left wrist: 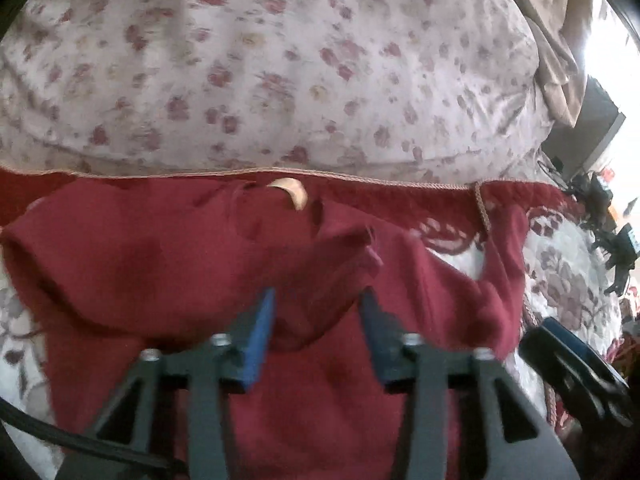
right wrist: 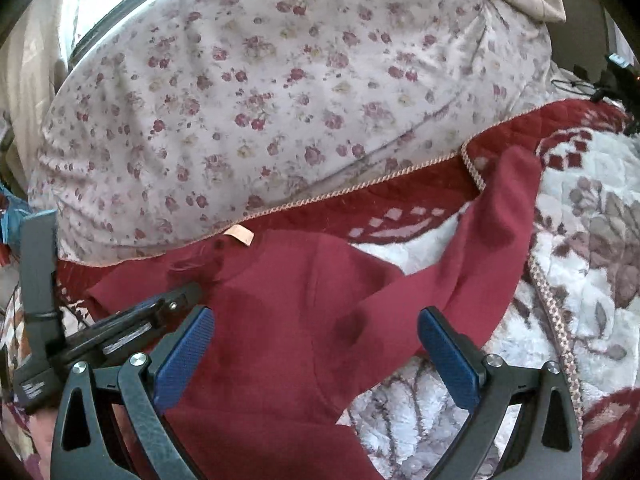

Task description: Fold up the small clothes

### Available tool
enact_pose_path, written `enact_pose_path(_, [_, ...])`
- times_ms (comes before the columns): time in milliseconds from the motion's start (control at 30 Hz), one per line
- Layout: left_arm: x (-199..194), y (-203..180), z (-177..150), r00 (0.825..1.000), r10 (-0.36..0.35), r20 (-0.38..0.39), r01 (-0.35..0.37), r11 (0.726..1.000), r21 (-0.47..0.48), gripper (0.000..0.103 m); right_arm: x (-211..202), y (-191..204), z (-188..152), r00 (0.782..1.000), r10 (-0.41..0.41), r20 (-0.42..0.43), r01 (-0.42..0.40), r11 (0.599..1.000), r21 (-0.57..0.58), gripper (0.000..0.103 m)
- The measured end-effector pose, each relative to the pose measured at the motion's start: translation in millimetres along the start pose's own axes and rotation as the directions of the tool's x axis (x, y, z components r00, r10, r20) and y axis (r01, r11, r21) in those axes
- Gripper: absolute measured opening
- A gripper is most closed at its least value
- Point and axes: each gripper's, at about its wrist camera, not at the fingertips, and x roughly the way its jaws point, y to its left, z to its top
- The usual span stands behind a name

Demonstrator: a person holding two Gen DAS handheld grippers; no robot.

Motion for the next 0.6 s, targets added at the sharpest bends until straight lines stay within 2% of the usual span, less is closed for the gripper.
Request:
enact_pose_path(67, [-28.6,18.5,-4.9,0.998,0.047,0.043,-0.047,0.999,0.017,0.060,7.1,3.7,-0.2,1.000,0.025,-0.019,-0.025,1.000,-0.002,0.103])
enact_pose_path(133, [-56.5,38.9,-10.7,0.982,0.165,0.094,-0.171,0.984,0.055,0.068,15.8,7.3,0.7,0.997,0.057,-0.047,-0.057,0.998,-0.002,0.103])
enact_pose_path(200, [-76.6,61.9,-17.0,0.944,0.294,0.149,-0.307,0.949,0.069,0.069,27.7,11.3,3.0,0.994,0.080,-0.076,-0.080,0.997,0.007,0.103])
enact_pose_path(233, [-82.0,75.7,-19.3,0.920,0.357,0.163,-0.371,0.927,0.064,0.071,34.5,13.8,4.4,0.992,0.085,-0.088,-0.085,0.996,0.010,0.103])
enact_pose_path(267, [-83.0,94.1,-21.0,0.888,0.430,0.161,-0.443,0.895,0.048,0.071,43.3,18.0,5.7,0.991,0.085,-0.105,-0.085,0.996,0.010,0.103])
enact_pose_path(333, [-77.7,121.5,-22.1,0.853,0.504,0.138,-0.510,0.860,0.011,0.071,58.7,27.1,6.4,0.986,0.088,-0.143,-0.089,0.996,-0.003,0.103])
enact_pose_path(367, [-71.1,138.7,-22.5,0.842,0.527,0.112,-0.528,0.849,-0.025,0.071,72.8,35.8,5.6,0.980,0.081,-0.180,-0.087,0.996,-0.025,0.101])
enact_pose_path(400, [-68.8,150.3,-22.8,0.842,0.531,0.096,-0.529,0.847,-0.049,0.071,82.3,42.2,4.1,0.977,0.068,-0.202,-0.079,0.996,-0.045,0.098])
enact_pose_path(467, [-53.8,173.3,-23.1,0.838,0.544,0.050,-0.538,0.838,-0.096,0.071,107.2,59.2,-2.0,0.966,0.023,-0.258,-0.055,0.991,-0.118,0.079])
enact_pose_path(533, [-39.9,180.3,-20.8,0.833,0.552,0.022,-0.548,0.831,-0.095,0.071,124.6,74.0,-7.8,0.962,-0.017,-0.272,-0.039,0.979,-0.200,0.060])
enact_pose_path(567, [-34.1,183.6,-19.4,0.828,0.560,0.016,-0.557,0.826,-0.088,0.071,126.6,78.1,-7.9,0.968,-0.024,-0.251,-0.035,0.973,-0.228,0.043])
enact_pose_path(600, [-32.1,184.3,-18.6,0.820,0.572,0.015,-0.569,0.818,-0.086,0.071,128.3,84.7,-7.1,0.971,-0.009,-0.237,-0.054,0.965,-0.258,0.031])
